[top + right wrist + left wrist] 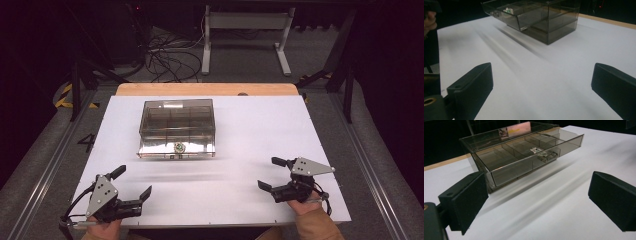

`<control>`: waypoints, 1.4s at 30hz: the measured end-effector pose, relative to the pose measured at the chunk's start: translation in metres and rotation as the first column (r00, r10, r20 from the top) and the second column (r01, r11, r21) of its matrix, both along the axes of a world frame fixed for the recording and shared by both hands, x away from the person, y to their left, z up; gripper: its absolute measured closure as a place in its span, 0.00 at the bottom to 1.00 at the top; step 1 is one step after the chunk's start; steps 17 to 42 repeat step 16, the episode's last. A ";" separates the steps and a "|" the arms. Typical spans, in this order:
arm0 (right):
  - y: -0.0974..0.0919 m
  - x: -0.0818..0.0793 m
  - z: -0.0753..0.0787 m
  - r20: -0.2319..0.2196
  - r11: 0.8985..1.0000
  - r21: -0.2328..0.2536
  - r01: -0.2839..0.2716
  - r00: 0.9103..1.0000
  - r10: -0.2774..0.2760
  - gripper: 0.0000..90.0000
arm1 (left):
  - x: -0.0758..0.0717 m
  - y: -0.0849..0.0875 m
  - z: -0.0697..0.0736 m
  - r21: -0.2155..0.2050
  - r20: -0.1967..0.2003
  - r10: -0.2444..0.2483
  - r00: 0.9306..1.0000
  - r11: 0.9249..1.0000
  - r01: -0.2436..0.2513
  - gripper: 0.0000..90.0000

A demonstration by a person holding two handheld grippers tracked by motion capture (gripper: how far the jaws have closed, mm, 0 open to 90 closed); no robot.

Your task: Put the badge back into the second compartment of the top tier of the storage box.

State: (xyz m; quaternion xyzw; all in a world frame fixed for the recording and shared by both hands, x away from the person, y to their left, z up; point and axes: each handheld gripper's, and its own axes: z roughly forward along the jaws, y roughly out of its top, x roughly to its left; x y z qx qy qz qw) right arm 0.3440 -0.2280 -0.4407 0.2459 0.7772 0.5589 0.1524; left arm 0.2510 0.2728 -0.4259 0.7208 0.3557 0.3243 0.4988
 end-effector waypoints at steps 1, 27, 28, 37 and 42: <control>0.000 -0.001 -0.001 0.004 1.000 -0.002 0.000 1.000 0.000 0.05 | 0.000 0.000 0.000 -0.002 0.000 0.000 1.000 1.000 0.000 0.04; -0.002 -0.003 -0.003 0.027 1.000 0.008 0.000 1.000 0.000 0.04 | 0.001 0.001 0.000 -0.002 0.005 0.002 1.000 1.000 -0.002 0.04; -0.002 -0.003 -0.003 0.027 1.000 0.008 0.000 1.000 0.000 0.04 | 0.001 0.001 0.000 -0.002 0.005 0.002 1.000 1.000 -0.002 0.04; -0.002 -0.003 -0.003 0.027 1.000 0.008 0.000 1.000 0.000 0.04 | 0.001 0.001 0.000 -0.002 0.005 0.002 1.000 1.000 -0.002 0.04; -0.002 -0.003 -0.003 0.027 1.000 0.008 0.000 1.000 0.000 0.04 | 0.001 0.001 0.000 -0.002 0.005 0.002 1.000 1.000 -0.002 0.04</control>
